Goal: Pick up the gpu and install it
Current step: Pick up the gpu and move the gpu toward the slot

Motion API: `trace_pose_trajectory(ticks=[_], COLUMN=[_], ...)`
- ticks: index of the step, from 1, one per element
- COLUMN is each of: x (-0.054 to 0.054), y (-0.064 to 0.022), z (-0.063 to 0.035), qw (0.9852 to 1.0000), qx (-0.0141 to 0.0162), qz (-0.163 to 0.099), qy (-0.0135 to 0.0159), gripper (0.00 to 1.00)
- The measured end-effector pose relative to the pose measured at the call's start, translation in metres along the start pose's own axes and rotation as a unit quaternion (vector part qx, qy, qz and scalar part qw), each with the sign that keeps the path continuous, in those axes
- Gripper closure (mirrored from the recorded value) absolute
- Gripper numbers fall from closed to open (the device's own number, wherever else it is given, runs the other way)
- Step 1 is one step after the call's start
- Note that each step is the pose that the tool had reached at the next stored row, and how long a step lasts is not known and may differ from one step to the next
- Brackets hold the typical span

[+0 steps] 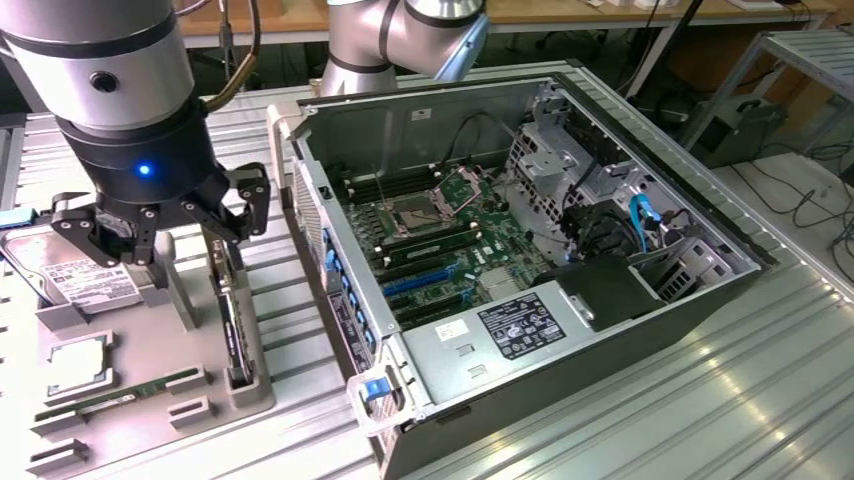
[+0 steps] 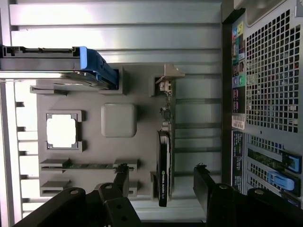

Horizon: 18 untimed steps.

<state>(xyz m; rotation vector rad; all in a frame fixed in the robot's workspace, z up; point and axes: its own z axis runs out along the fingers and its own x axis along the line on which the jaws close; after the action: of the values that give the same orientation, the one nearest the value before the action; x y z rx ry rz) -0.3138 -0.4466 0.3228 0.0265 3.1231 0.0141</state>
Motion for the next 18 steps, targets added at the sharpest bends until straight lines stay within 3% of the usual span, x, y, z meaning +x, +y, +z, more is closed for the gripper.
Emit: trace_pose_trajectory(ticks=[18], x=[0.000], y=[-0.0001], z=[0.0169], qw=[1.0000], qx=[0.0006], qz=[0.000], qy=[0.0000], gripper=[0.34])
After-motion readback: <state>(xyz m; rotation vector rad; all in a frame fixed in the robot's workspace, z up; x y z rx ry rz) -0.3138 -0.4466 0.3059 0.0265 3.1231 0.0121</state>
